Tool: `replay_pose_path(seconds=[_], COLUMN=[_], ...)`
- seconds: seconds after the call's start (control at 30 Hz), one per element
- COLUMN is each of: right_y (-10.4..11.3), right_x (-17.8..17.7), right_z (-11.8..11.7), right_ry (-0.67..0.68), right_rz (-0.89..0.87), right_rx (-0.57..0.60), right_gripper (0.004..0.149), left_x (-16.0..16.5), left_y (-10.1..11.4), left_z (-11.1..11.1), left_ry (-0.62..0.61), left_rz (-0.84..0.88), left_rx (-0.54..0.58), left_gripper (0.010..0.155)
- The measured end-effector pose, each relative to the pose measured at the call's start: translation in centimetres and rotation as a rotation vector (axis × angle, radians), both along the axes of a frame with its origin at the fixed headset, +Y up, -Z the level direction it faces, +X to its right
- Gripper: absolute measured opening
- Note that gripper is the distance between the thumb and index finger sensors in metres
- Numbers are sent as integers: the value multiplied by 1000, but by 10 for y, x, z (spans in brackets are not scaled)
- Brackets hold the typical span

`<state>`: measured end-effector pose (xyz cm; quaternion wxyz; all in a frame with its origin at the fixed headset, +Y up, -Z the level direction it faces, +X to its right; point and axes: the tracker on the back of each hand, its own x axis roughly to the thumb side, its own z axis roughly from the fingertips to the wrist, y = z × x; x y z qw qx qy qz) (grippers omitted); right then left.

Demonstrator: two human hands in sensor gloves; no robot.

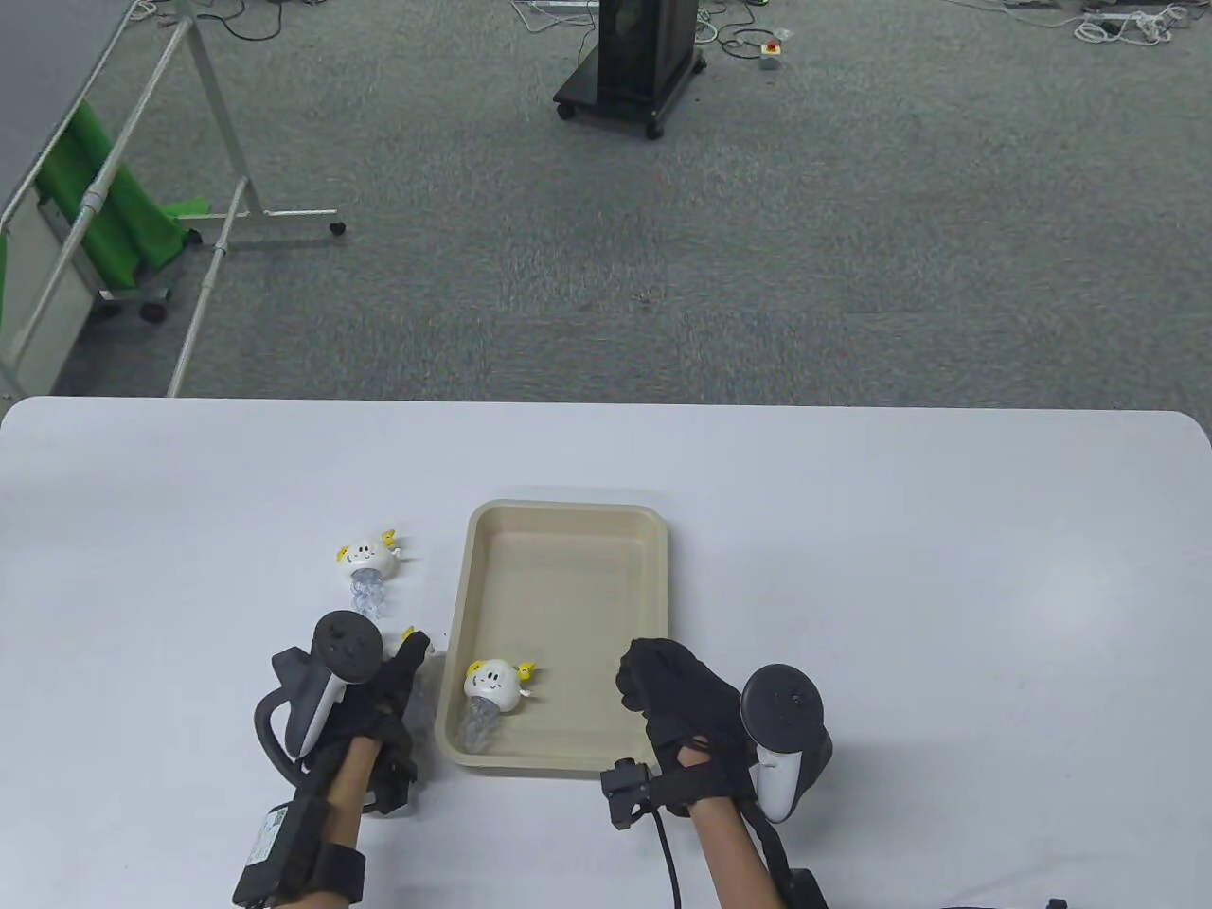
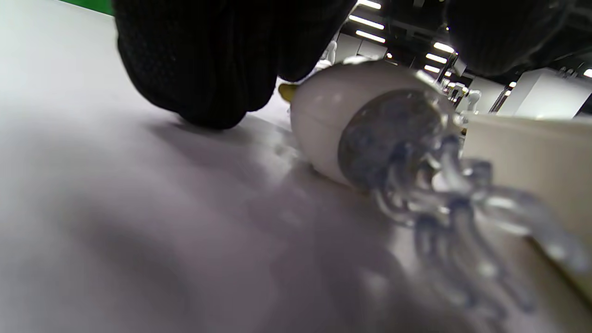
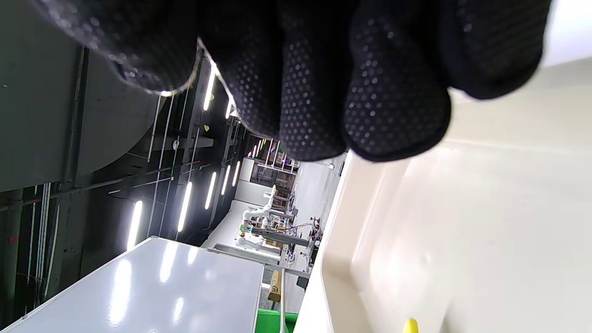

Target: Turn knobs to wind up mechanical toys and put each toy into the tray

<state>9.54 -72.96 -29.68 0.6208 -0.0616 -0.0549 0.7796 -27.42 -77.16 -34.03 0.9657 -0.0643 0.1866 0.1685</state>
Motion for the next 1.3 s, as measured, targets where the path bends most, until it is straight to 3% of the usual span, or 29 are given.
replay_pose_path(seconds=[0.17,0.67,0.8,0.9,1.03,1.17,1.3], right_y=[0,-1,-1,0,1,2,4], right_x=[0,-3,-4,-5,-5,-8,-12], right_z=[0,0,1,1,1,2,4], right_ry=[1,12,14,16,19,25,40], right_rz=[-1,9,9,11,15,43,86], right_rx=[-4,-2,4,11,17,28,49], right_gripper=[52,52,52,52,52,52,52], left_x=[2,4,0,-8,-17,-13,4], left_y=[-1,9,10,16,42,71,81], left_z=[-2,-5,-1,5,15,29,41], left_ry=[13,2,-2,7,4,-69,-187], left_rz=[6,35,52,92,120,215,336], left_rx=[-28,-135,-117,-47,154,337,436], left_gripper=[78,77,81,83,79,78,78])
